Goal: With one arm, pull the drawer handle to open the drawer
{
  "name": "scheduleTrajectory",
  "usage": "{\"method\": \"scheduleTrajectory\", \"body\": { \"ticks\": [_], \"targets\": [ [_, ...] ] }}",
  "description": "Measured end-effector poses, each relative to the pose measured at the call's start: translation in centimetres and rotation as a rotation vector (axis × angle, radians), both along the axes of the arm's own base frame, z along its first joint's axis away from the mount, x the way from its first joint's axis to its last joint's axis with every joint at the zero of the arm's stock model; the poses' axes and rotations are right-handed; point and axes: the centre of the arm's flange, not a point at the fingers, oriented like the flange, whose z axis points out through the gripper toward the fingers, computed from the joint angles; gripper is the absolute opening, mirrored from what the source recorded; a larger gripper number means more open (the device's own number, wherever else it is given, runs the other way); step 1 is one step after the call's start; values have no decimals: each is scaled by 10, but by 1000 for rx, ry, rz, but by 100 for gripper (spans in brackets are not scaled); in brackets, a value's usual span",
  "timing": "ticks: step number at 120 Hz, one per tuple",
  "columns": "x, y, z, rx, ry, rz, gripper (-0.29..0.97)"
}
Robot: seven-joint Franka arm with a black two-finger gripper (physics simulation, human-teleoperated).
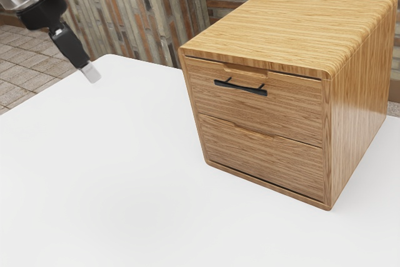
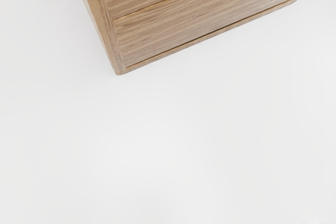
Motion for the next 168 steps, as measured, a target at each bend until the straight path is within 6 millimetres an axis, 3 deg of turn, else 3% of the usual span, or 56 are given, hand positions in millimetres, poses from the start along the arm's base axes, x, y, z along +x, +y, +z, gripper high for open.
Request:
{"method": "scheduleTrajectory", "body": {
  "ticks": [14, 29, 49, 74, 91, 106, 122, 135, 148, 161, 168],
  "targets": [
    [-1, -10, 4, -23, -21, -86, 68],
    [25, -13, -7, -51, -18, -152, 68],
    [49, -76, -13, 29, -19, -337, 68],
    [45, -106, -6, 174, -46, -495, 68],
    [22, -104, -24, 211, -68, -556, 68],
    [25, -155, -26, 289, -117, -682, 68],
    [43, -176, -39, 332, -124, -751, 68],
    [70, -186, -54, 344, -122, -787, 68],
    [76, -193, -55, 388, -141, -816, 68],
    [77, -212, -55, 413, -163, -864, 68],
    [86, -226, -68, 414, -157, -896, 68]
  ]
}}
